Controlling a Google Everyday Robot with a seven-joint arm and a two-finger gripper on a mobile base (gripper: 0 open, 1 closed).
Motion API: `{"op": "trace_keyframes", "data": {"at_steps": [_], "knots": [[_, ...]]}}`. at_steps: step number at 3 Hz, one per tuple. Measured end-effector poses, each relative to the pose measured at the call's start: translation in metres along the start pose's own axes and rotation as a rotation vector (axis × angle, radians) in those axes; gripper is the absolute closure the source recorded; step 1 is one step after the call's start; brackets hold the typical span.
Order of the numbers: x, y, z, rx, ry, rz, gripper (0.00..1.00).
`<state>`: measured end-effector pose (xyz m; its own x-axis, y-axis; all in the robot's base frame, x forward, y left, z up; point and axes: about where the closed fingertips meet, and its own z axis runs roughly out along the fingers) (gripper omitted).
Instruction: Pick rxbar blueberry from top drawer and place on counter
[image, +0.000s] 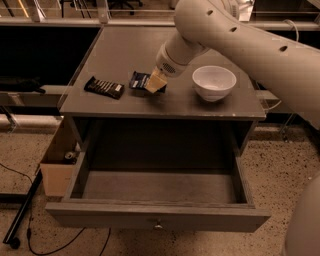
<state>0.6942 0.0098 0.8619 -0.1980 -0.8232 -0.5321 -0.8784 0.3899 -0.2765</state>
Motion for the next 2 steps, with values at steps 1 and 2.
{"op": "trace_keyframes", "data": {"at_steps": [1,2], "knots": [[0.0000,0.0000,0.0000,0.000,0.000,0.000,0.09],[0.0000,0.0001,0.0001,0.000,0.000,0.000,0.00]]}}
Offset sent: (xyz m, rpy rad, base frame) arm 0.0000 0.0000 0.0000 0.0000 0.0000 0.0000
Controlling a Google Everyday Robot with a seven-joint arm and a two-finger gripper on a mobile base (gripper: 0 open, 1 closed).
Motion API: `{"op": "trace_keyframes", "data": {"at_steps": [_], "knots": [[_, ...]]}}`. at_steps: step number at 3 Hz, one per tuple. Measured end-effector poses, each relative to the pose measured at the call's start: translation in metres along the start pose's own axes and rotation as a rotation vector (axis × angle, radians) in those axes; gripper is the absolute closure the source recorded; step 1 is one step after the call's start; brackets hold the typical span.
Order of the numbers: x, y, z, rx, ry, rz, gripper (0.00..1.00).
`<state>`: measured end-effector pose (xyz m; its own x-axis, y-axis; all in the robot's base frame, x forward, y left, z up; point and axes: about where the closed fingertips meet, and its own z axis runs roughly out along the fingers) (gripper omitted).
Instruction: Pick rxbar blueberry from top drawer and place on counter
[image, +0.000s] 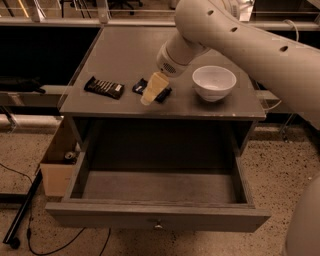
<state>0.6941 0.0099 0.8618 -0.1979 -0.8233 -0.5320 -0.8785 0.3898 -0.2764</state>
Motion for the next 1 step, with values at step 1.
{"op": "trace_keyframes", "data": {"at_steps": [1], "knots": [[0.0000,0.0000,0.0000,0.000,0.000,0.000,0.00]]}}
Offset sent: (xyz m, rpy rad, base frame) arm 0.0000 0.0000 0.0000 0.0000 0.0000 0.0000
